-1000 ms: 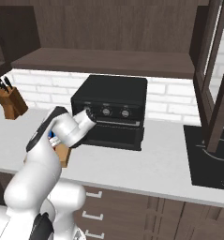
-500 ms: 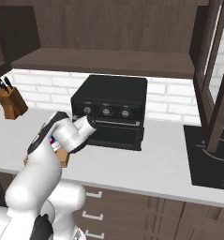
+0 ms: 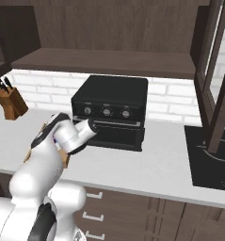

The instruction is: Pick the kettle from the counter and place it on the tray. Then pick the mug from the cabinet and place it on the tray. Then close the cabinet doors.

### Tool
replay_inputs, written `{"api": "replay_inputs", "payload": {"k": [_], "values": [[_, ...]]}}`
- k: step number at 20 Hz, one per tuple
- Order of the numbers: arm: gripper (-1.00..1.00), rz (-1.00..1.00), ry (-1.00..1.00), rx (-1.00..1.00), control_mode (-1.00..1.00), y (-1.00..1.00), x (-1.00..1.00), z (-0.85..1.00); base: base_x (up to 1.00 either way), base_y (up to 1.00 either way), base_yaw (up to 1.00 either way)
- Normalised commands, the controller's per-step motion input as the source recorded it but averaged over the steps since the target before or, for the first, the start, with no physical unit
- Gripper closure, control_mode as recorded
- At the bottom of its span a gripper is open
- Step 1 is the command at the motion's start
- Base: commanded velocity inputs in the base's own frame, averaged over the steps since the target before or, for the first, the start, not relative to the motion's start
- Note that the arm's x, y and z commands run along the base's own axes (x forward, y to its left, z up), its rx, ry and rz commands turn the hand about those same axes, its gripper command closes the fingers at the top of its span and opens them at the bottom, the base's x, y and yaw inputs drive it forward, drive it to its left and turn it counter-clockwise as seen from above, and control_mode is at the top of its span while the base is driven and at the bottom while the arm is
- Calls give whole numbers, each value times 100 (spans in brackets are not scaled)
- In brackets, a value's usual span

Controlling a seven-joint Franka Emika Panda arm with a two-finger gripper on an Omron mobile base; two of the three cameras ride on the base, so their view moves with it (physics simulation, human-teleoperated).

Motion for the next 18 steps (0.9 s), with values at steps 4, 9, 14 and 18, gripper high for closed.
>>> {"api": "replay_inputs", "payload": {"k": [4, 9, 14, 18], "values": [[100, 0, 0, 6, -100, 11, 33, 0, 0, 0, 0], [100, 0, 0, 2, -100, 18, 17, -14, 0, 0, 0], [100, 0, 0, 0, -100, 12, 14, -21, 0, 0, 0], [100, 0, 0, 1, -100, 2, 8, -35, 0, 0, 0]]}}
